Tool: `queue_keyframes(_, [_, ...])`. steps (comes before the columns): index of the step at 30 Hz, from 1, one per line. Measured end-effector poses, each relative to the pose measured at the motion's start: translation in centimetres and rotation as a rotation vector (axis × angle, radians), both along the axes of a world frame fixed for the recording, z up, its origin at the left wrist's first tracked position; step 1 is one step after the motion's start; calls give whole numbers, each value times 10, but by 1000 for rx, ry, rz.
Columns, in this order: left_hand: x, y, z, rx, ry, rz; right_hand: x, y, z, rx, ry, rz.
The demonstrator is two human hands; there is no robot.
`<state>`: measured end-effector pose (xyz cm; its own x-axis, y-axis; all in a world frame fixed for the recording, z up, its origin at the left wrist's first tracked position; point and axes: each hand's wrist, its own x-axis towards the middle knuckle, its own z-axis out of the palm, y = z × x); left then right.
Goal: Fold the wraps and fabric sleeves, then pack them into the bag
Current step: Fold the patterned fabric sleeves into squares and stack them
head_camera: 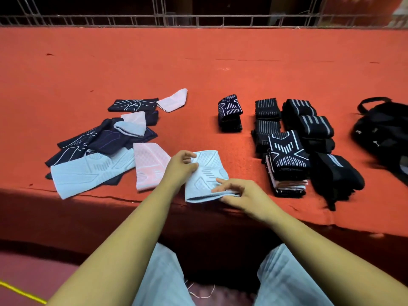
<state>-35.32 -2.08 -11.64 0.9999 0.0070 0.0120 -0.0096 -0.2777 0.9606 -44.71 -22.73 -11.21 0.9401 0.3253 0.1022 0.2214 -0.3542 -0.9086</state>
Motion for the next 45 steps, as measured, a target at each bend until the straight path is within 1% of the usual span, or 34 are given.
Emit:
queue_keyframes(2, [10, -6, 5, -40, -48, 11, 1, -2, 1, 59, -13, -27])
queue_keyframes(5, [18, -10, 9, -148, -115, -94, 5, -7, 2, 143, -58, -89])
queue_keyframes(6, [20, -10, 5, -137, -111, -124, 7, -10, 0, 152, -60, -94])
queue_keyframes(8, [22, -4, -6, 1, -56, -218, 8, -13, -5, 92, -41, -92])
queue_keyframes(10, [19, 1, -10, 228, -36, -323, 8, -13, -12, 17, -15, -93])
queue_keyframes(12, [15, 2, -6, 429, -129, -361, 8, -13, -15, 9, -4, -105])
queue_keyframes(13, [9, 1, 0, 450, -170, -356, 9, -12, -15, 15, -10, -112])
queue_keyframes(15, [-7, 3, 13, 328, -164, -382, 12, -10, -12, 24, -31, -121])
queue_keyframes(16, [-15, 7, 18, 243, -117, -443, 14, -9, -11, 26, -48, -133])
queue_keyframes(17, [-22, 11, 20, 206, -83, -518, 17, -8, -10, 27, -67, -153])
queue_keyframes(19, [-31, 22, 16, 254, -53, -612, 22, -5, -9, 42, -81, -208])
queue_keyframes(20, [-34, 27, 12, 273, -52, -614, 25, -4, -8, 60, -81, -229])
queue_keyframes(22, [-36, 34, 3, 281, -92, -557, 29, -3, -8, 103, -60, -243])
queue_keyframes(24, [-37, 36, -3, 241, -129, -493, 31, -3, -9, 154, -34, -244])
queue_keyframes(27, [-38, 32, -8, 196, -88, -387, 32, -6, -11, 312, 59, -254])
queue_keyframes(29, [-36, 29, -12, 192, -73, -329, 31, -9, -13, 337, 93, -262])
queue_keyframes(31, [-35, 25, -15, 192, -91, -278, 30, -8, -16, 307, 85, -290])
queue_keyframes(33, [-30, 23, -20, 178, -91, -201, 31, -6, -19, 271, 64, -364])
queue_keyframes(35, [-29, 19, -24, 184, -102, -122, 33, -3, -21, 215, 22, -418])
queue_keyframes(37, [-31, 14, -28, 199, -154, -56, 35, 0, -23, 143, -37, -466])
queue_keyframes(41, [-38, 5, -31, 323, -280, 9, 35, 3, -28, -9, -124, -544])
queue_keyframes(43, [-39, 4, -34, 397, -309, 27, 35, 5, -32, -51, -137, -541])
queue_keyframes(45, [-38, 4, -35, 429, -318, 37, 35, 5, -34, -86, -161, -530])
